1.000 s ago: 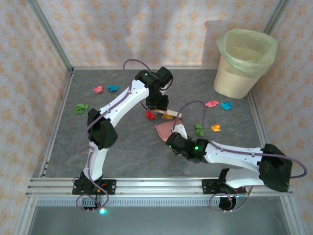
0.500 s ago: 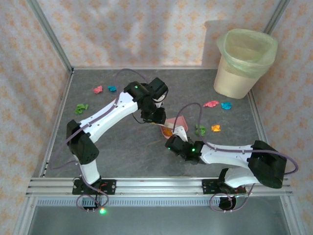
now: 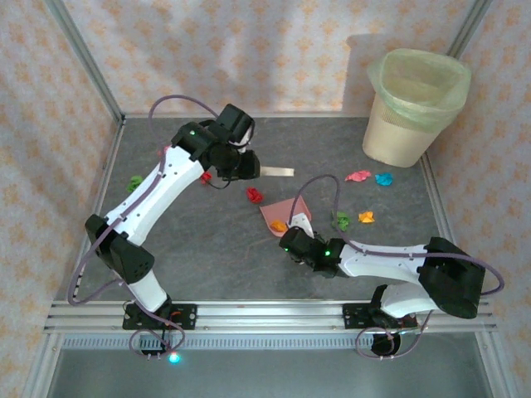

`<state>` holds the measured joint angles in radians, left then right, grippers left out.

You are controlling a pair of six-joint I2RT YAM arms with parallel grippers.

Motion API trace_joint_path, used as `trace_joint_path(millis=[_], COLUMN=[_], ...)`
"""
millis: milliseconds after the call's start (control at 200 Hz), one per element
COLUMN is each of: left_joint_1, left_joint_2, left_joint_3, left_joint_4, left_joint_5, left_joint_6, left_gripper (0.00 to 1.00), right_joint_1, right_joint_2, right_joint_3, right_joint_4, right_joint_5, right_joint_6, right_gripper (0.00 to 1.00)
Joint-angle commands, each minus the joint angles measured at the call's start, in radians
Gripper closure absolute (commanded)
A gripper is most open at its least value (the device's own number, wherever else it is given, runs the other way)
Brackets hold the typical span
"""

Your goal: Sweep away the paper scraps from the table

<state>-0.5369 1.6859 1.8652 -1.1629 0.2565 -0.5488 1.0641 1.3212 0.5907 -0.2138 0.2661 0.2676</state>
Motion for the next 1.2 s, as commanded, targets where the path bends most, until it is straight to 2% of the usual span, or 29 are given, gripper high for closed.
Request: trace_joint_path(millis=[0,290,565,816,996,1191], left_joint_1=[0.038,0.062,0.061,0.056,0.042,-0.012], left_joint_2=[-0.004,0.044,0.061,-0.013,-0.1,-0.144], left_joint_3=[-0.013,-0.101,-0.166,-0.259,-0.355,-0.416], left_joint_4=[-0.015,0.037,0.08,0.115,0.155,0.178], left_joint_5=[-0.073,-0.091,-0.014,0.058,0.114,0.155], left_joint_6=[0.009,0.003,0.0,-0.017,-0.045,-0.058], left_gripper=[1.0,1.0,1.0,1.0,1.0,1.0], right_joint_1=[0.014,0.05,0.056,0.001,-0.005,-0.006], right_joint_2=[0.021,0.115,0.171,0.262,0.252,0.243], right_joint_3=[-0.02,0.056,0.157,0.214,0.195,0.18], right_joint_4=[-0.03,-0.078,-0.137,-0.157,-0.128,-0.113], right_joint_5=[-0.095,-0.077,-0.057,-0.081,-0.104,-0.105], right_joint_6=[-0.043,-0.053,-0.042,-0.029,-0.041,-0.039], right_gripper=[1.0,1.0,1.0,1.0,1.0,1.0])
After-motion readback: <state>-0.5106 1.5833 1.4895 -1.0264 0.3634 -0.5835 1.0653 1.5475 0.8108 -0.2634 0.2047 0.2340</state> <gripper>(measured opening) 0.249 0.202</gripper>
